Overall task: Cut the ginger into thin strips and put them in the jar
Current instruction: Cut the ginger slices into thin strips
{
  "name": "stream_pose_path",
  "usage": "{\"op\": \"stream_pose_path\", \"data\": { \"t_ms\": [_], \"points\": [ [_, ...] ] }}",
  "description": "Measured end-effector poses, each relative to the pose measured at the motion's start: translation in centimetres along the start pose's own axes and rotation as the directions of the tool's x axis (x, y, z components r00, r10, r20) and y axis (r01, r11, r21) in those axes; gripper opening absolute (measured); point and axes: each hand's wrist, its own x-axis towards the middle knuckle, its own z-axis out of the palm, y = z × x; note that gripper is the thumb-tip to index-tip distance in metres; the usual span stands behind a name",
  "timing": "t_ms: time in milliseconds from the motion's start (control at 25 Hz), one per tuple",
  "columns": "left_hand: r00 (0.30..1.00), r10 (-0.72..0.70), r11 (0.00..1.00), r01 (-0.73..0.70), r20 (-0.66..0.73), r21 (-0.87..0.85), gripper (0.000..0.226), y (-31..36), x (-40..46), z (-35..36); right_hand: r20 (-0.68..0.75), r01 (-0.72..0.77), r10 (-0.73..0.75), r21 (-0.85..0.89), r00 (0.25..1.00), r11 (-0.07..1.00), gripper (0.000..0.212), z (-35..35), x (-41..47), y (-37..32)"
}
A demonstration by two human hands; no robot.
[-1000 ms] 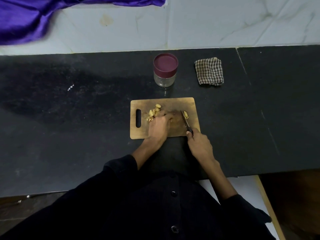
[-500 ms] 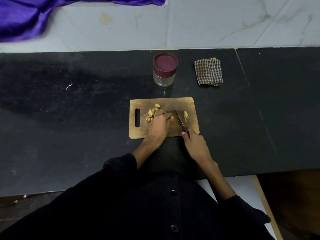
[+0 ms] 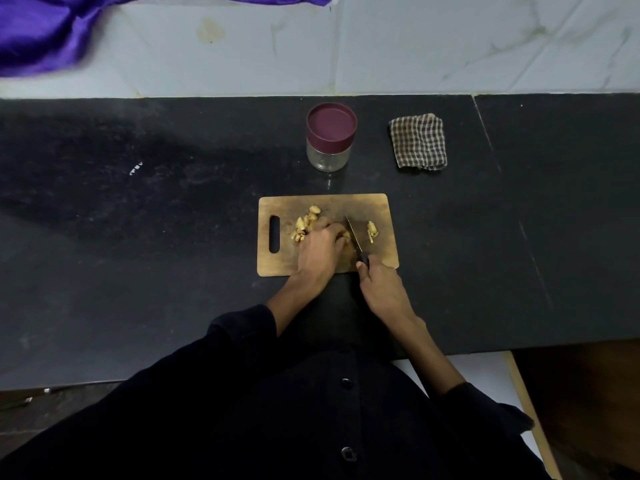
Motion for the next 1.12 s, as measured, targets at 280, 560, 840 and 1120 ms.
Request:
{"op": "stream_pose_path", "data": {
  "t_ms": [280, 560, 840, 1120],
  "points": [
    [0.999, -0.003, 1.0, 0.002, -0.034, -0.028, 0.017, 0.0, 0.0, 0.2, 0.017, -0.037, 0.038, -0.057, 0.999, 0.998, 0.023, 0.8, 0.1, -0.6],
    [0.999, -0.004, 0.999, 0.002, -0.046, -0.053, 0.015, 0.0, 0.1, 0.1, 0.074, -0.07, 0.077, -0.095, 0.994, 0.993, 0.028, 0.8, -1.1, 0.6],
    [0.999, -0.028, 0.998, 0.026, -0.037, -0.059, 0.015, 0.1, 0.1, 0.2, -0.007, -0.095, 0.095, -0.05, 0.995, 0.994, 0.03, 0.9, -0.7, 0.7],
    [0.999, -0.029, 0.999, 0.027, -0.03, -0.044, 0.019, -0.2, 0.1, 0.3, -0.015, -0.066, 0.066, 0.025, 0.998, 0.998, 0.029, 0.4, -0.9, 0.0]
  ]
}}
